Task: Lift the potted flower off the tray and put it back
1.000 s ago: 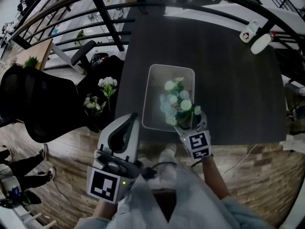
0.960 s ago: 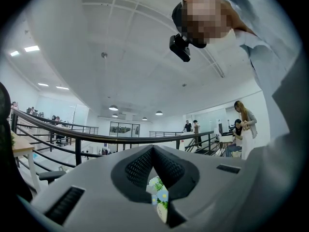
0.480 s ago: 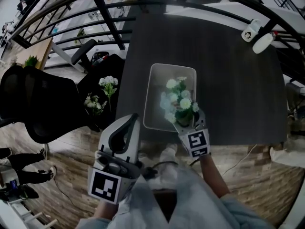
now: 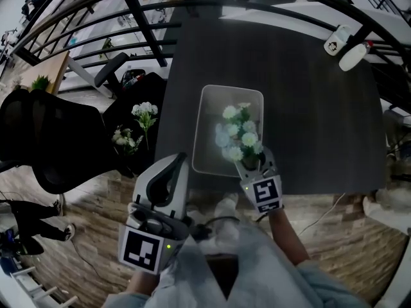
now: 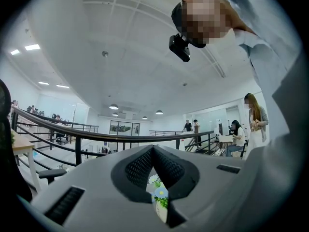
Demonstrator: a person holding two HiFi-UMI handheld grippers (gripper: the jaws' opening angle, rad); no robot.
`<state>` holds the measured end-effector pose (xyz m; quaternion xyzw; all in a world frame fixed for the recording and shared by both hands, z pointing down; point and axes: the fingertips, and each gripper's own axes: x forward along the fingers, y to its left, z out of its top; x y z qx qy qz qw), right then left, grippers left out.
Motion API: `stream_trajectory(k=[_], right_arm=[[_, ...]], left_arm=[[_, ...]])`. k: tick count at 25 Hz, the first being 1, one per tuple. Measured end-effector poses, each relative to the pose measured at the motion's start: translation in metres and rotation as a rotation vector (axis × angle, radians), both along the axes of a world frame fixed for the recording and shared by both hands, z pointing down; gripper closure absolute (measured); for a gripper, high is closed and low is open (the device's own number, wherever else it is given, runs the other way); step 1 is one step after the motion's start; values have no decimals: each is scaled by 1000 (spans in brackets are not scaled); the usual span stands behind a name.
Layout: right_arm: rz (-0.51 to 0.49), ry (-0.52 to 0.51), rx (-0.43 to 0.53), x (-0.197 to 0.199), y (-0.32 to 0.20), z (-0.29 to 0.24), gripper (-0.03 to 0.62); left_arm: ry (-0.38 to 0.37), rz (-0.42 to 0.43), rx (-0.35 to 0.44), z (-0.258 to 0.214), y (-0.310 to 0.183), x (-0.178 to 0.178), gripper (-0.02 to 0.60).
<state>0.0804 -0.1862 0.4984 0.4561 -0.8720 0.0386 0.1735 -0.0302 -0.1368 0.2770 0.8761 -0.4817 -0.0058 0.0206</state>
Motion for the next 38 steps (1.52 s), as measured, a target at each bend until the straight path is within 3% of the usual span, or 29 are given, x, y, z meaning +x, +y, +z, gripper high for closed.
stream_trajectory(k=[6,19,38], right_arm=[[13,-11,6,0,1,-3,448],[-8,-15,31,-6,7,-15,493],[19,-11,80,1,14,-36,505]], left_arm=[[5,6,2,-1,0,0,583],[4,2,12,-4,6,-3,583],[12,22,31,-8,9,-4,583]])
